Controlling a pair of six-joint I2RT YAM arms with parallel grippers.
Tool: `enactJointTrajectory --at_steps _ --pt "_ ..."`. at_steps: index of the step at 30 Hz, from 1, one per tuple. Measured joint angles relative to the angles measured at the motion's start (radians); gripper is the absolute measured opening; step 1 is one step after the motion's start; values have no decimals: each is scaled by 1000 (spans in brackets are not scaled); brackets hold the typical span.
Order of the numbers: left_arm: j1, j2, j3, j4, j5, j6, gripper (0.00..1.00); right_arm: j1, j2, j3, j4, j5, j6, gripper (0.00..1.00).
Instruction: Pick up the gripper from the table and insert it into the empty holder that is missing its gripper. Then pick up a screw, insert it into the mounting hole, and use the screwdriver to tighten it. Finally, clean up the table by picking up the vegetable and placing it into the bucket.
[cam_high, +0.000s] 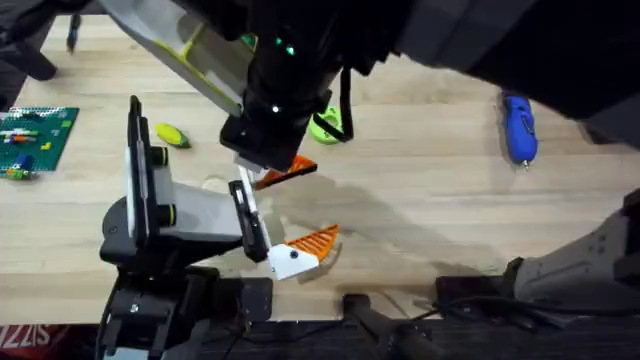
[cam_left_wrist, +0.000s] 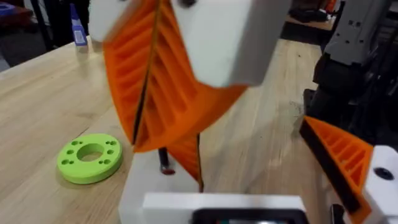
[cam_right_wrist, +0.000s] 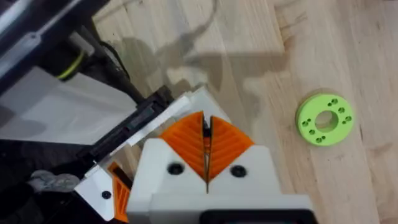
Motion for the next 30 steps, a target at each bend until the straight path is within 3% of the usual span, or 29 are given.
enactJointTrajectory --at_steps 30 --pt "0 0 0 0 0 0 985 0 0 0 -19 -23 3 6"
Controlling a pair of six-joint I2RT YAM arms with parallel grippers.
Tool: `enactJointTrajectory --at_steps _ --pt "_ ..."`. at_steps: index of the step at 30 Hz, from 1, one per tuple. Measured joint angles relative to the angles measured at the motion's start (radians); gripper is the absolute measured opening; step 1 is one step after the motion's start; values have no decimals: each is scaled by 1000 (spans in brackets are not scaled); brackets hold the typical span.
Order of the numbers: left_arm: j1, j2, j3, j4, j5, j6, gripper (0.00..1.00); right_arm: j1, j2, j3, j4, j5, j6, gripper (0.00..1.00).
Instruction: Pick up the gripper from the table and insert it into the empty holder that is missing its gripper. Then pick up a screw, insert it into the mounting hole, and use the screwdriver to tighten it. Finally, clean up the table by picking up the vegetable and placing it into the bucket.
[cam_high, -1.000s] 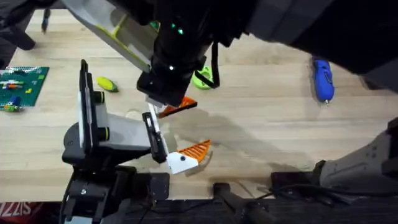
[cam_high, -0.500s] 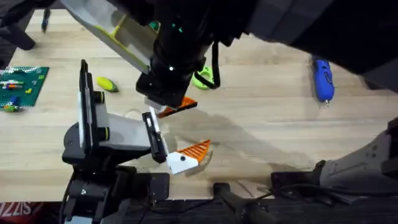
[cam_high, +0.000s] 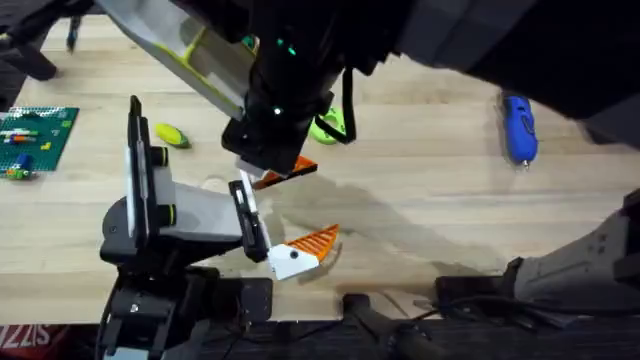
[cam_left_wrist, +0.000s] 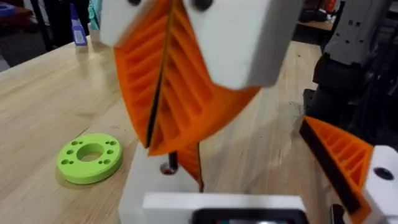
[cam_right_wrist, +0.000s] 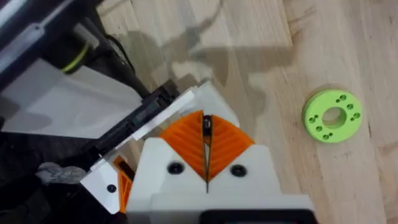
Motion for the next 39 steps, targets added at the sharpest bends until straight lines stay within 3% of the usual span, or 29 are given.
enactJointTrajectory --at_steps 39 --pt "0 0 0 0 0 0 985 0 1 -55 38 -1 0 6"
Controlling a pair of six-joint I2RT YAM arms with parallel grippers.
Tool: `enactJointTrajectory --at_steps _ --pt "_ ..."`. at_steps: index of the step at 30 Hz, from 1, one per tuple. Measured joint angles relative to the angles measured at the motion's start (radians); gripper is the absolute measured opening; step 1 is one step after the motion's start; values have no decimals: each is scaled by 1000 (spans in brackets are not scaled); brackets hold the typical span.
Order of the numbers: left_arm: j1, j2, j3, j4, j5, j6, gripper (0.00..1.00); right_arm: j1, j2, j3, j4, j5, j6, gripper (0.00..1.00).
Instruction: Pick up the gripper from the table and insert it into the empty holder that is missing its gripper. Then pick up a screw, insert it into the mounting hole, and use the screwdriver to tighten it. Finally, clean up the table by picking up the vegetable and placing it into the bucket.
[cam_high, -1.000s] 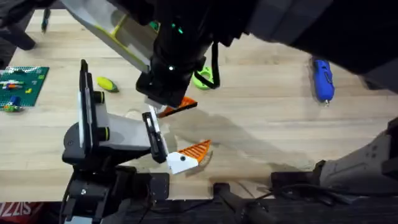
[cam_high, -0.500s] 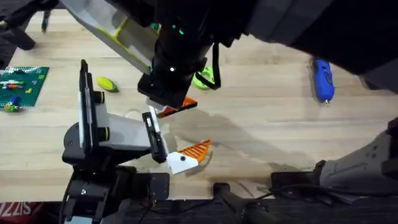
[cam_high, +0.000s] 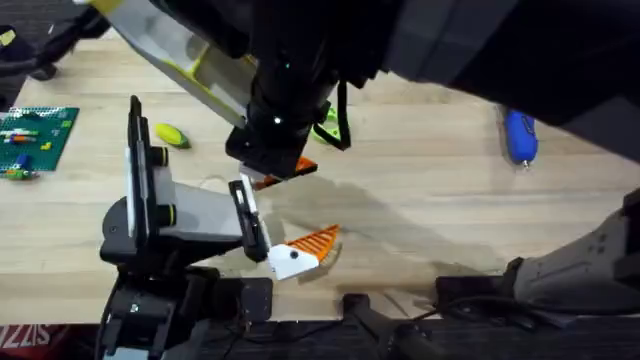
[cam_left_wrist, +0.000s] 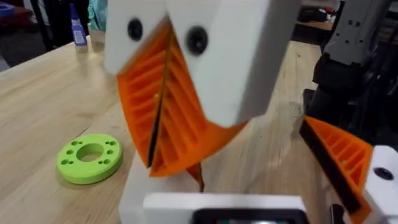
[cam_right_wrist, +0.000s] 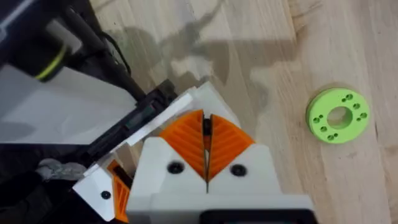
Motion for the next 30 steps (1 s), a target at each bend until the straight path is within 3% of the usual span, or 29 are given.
enactJointTrajectory --at_steps 5,6,11,13,20,22,25,28,30 --pt "0 0 0 0 0 0 985 0 0 0 0 0 0 18" --pt "0 0 0 0 0 0 985 0 0 0 0 0 2 74" --pt "0 0 0 0 0 0 985 -3 0 -1 -6 7 7 576" --pt "0 0 0 0 0 -1 985 -9 0 -1 -8 13 8 700" --pt "0 0 0 0 0 -1 980 -13 0 -1 -7 21 8 772" --pt "0 0 0 0 -4 -5 853 -13 0 -1 -9 18 8 783" --pt "1 0 0 0 -7 -7 515 -13 -3 -1 -16 18 7 869" --pt "1 0 0 1 -8 -4 320 -13 -10 -2 -23 21 3 985" --pt "1 0 0 1 -7 -3 110 -15 -12 -2 -22 22 3 992"
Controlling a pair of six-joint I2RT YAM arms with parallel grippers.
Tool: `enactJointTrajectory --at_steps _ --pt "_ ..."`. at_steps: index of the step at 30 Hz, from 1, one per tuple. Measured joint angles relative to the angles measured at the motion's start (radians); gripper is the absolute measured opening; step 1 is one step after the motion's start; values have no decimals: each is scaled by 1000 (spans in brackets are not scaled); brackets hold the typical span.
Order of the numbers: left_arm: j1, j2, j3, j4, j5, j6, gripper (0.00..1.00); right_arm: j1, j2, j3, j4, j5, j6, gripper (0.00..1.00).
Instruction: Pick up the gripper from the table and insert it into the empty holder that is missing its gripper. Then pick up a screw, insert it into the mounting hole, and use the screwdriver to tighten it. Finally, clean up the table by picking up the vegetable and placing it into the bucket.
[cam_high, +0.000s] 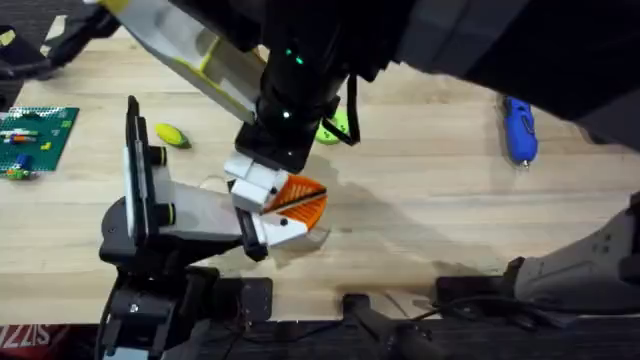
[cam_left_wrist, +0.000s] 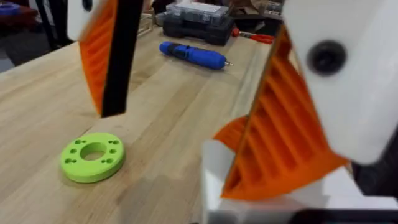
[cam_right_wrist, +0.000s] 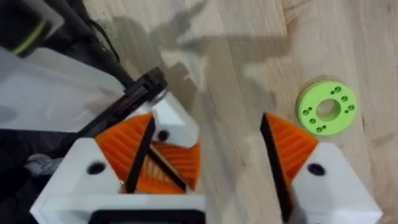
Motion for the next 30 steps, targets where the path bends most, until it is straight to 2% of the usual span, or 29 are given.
enactJointTrajectory --at_steps 1,2,7,10,11,15,20,23,27,30 --pt "0 0 0 0 4 2 37 -1 0 0 9 -4 2 993" --pt "-1 0 0 -1 5 4 14 -1 0 0 16 -7 4 994" --pt "-1 0 0 -1 5 4 9 -32 -19 -2 12 -18 24 994" --pt "-1 0 0 -1 5 4 8 -88 -59 -2 0 -18 53 993" --pt "-1 0 0 -1 5 4 8 -168 -107 -2 -49 -18 78 994" --pt "-1 0 0 -1 5 4 7 -308 -138 -2 -149 -18 111 994" --pt "-1 0 0 -1 5 4 7 -467 -134 -2 -182 -5 150 994" --pt "-1 0 0 -1 6 4 7 -523 -136 -12 -201 38 190 993" --pt "-1 0 0 -1 6 4 7 -567 -194 -146 -144 71 235 993" --pt "-1 0 0 -1 6 4 7 -598 -282 -318 -54 82 274 993"
